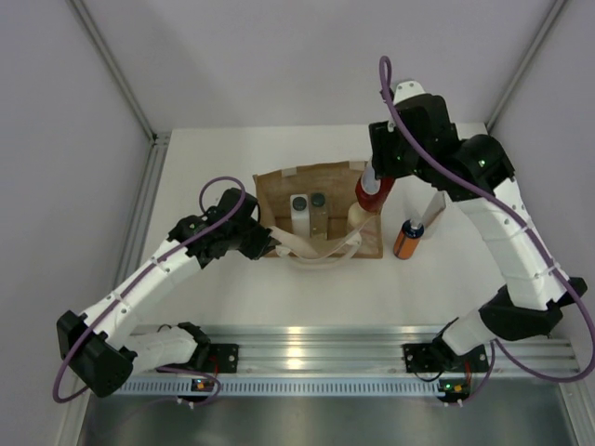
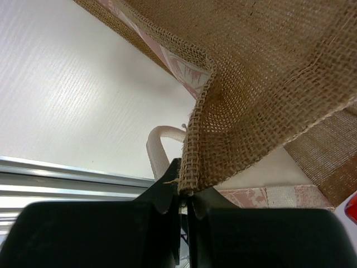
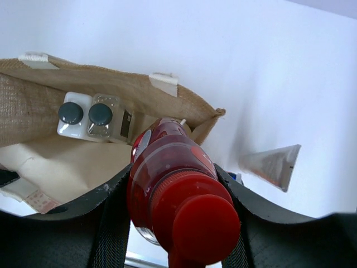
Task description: Take the personal care products out of the canvas bag
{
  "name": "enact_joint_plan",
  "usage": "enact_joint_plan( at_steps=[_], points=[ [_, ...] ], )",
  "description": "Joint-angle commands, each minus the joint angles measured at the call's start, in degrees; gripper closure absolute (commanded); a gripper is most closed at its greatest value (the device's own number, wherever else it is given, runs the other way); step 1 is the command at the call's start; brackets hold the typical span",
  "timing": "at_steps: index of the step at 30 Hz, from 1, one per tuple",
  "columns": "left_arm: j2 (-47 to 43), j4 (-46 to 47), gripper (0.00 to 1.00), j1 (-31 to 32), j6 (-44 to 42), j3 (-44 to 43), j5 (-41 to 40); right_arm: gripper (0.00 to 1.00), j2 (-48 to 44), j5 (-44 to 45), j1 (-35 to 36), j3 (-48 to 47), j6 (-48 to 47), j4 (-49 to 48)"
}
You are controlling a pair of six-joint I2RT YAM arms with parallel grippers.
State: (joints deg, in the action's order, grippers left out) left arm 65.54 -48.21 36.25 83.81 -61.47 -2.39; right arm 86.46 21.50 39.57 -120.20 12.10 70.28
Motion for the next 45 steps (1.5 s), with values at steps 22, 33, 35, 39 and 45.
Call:
enact_joint_plan(
  at_steps=[22,33,35,39,45],
  points=[
    [1.5,-1.4,1.00,0.0,-1.0,-2.0,1.7,1.00,-20.7,7.2,-30.2,21.7,-0.1,-9.4],
    [3.4,-1.2,1.00,0.0,-2.5,-4.2,4.2,1.00,-22.0,-4.7,-43.9,49.4,-6.4,-45.6],
    [3.8,-1.2,1.00,0.0,-2.9,-5.1,4.5,1.00,-19.3,-5.6,-46.1,51.8,-8.5,-50.1],
    [3.9,-0.7,1.00,0.0,-2.8,-5.9,4.2,1.00,-12.5,-11.5,-49.8,52.0,-13.7,-57.8],
    [4.2,-0.7,1.00,0.0,-3.0,-6.9,4.2,1.00,-1.1,-14.1,-50.0,47.5,-20.2,-61.0]
  ],
)
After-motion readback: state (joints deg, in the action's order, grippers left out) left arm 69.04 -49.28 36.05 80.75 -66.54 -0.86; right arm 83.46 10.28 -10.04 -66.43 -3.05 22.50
